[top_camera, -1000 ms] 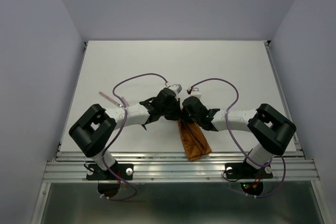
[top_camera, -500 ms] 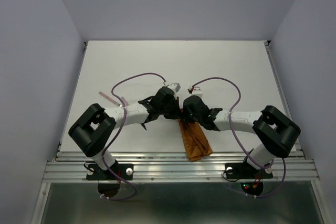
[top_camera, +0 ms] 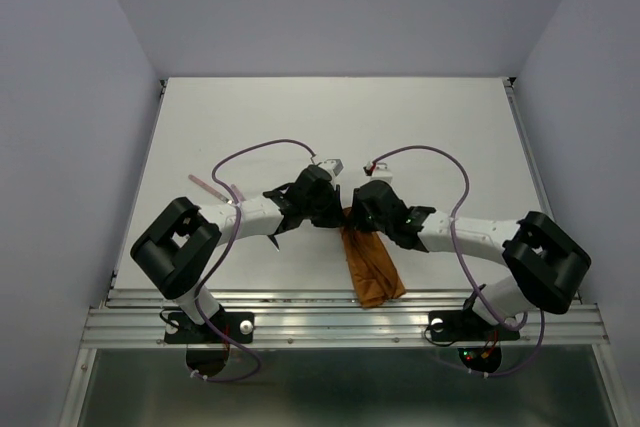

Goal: Fold the napkin into a case and place the utensils inside
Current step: Stuff the top corner of the smaller-rectangle-folded napkin at the center of the board, then smooth out the smaller rectangle-folded napkin at the center of the board.

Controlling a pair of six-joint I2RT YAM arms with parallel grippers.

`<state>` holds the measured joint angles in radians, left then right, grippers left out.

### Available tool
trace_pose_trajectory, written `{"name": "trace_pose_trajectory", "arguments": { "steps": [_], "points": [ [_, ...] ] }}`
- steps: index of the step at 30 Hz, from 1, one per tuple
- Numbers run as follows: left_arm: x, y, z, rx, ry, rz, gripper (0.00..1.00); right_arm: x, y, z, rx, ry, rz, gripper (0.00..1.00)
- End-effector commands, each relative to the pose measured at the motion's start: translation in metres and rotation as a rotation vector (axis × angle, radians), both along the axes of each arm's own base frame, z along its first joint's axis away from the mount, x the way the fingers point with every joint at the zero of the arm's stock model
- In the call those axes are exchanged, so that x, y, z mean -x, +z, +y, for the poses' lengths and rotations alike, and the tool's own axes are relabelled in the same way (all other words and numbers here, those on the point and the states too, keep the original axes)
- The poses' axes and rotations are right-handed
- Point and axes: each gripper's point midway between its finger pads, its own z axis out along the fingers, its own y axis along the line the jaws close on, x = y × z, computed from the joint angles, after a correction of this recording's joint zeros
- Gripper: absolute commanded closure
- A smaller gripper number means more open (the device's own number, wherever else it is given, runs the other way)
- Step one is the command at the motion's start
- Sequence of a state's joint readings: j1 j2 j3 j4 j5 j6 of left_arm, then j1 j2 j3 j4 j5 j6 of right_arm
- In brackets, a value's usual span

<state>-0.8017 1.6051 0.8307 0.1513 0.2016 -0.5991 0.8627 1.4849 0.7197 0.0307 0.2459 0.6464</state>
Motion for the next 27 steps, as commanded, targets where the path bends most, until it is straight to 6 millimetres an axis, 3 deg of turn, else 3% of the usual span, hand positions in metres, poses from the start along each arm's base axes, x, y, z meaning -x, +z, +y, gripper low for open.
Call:
{"name": "trace_pose_trajectory", "arguments": {
  "steps": [1, 7, 12, 18, 27],
  "points": [
    [0.003, 0.014, -0.014, 0.059, -0.039, 0.000, 1.00, -0.007, 0.044, 0.022, -0.139, 0.042, -0.083, 0.64],
    [0.003, 0.014, -0.014, 0.057, -0.036, 0.000, 1.00, -0.003, 0.044, 0.011, -0.106, 0.045, -0.096, 0.64],
    [0.002, 0.013, -0.014, 0.058, -0.033, 0.004, 1.00, 0.005, 0.025, 0.008, -0.020, 0.098, -0.039, 0.65],
    [0.002, 0.013, -0.013, 0.059, -0.029, 0.008, 1.00, 0.014, 0.012, -0.015, 0.061, 0.083, -0.023, 0.65],
    [0.002, 0.010, -0.013, 0.055, -0.021, 0.021, 1.00, 0.041, -0.003, -0.013, 0.121, 0.173, 0.016, 0.65]
  ]
}}
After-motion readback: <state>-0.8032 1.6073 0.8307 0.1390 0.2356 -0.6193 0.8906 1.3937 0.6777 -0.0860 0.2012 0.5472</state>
